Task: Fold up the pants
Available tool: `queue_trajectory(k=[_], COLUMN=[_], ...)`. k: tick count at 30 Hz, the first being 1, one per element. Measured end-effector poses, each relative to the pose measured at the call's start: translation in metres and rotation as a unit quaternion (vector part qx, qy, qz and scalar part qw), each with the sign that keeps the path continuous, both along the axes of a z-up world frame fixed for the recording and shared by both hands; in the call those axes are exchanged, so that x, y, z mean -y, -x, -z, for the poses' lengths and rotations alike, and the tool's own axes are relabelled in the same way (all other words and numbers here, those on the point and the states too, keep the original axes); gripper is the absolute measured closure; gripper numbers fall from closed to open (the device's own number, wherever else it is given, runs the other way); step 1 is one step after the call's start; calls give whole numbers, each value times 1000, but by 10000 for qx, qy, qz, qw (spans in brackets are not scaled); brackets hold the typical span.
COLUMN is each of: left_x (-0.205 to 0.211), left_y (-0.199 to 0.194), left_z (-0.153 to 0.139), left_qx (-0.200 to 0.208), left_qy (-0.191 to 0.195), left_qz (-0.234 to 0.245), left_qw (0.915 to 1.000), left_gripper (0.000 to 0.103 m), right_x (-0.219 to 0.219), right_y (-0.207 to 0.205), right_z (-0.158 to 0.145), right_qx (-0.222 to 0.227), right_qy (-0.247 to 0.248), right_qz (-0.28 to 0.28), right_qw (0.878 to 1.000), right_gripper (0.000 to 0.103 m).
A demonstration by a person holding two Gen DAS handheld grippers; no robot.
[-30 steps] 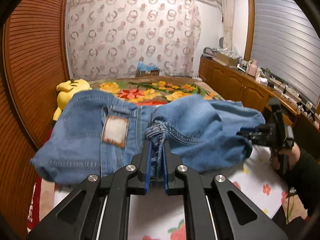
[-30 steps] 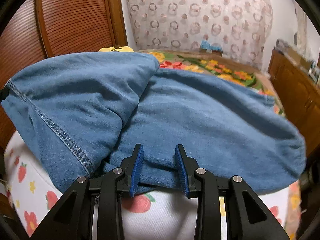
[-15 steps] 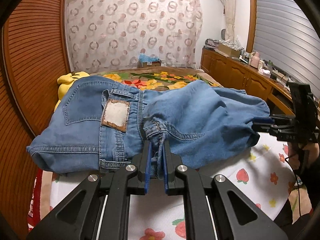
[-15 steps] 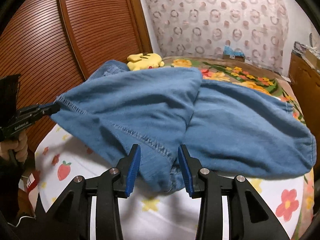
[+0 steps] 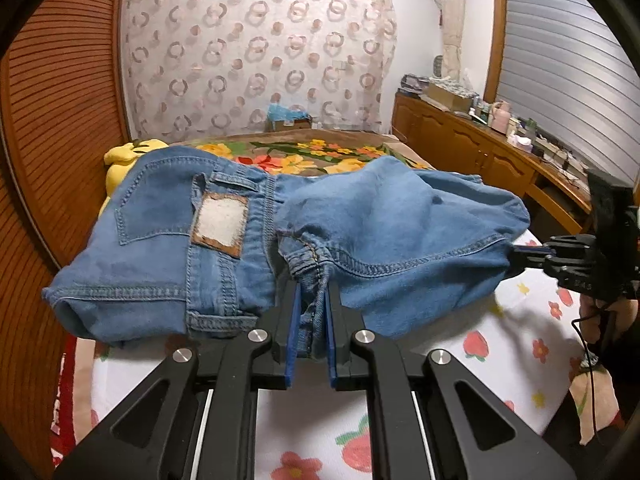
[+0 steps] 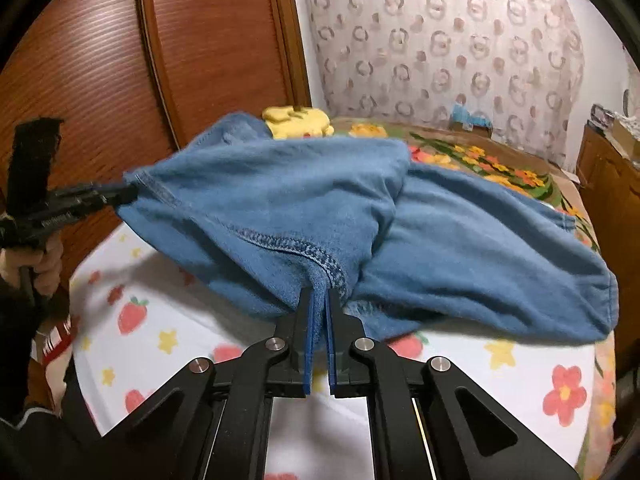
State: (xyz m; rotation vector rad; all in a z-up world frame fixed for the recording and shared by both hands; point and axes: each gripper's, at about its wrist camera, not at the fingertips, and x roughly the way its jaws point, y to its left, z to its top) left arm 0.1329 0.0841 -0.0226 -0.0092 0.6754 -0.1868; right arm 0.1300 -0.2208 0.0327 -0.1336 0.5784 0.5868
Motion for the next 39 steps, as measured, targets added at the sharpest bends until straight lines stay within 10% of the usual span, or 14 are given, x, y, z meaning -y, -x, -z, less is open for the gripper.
queue_trajectory(k=[8, 26, 39], left_x=[-5, -10, 17], left_y=[-3, -131, -133], left_z=[-8, 22, 17], left_qx=[99, -610, -563], left_qy=[-48, -264, -176], left_qz=[-14, -194, 281], left_qw=[9999, 9976, 9979], left_gripper=[56, 55, 93], right_x=[-5, -21, -12], right_y=[-1, -45, -85], right_z=[7, -7, -2], right_qx=[-186, 53, -220], right_qy=[216, 171, 45], right_qz=[8, 122, 241], right_qw=[9996, 9998, 9995], right_gripper=[98, 71, 71])
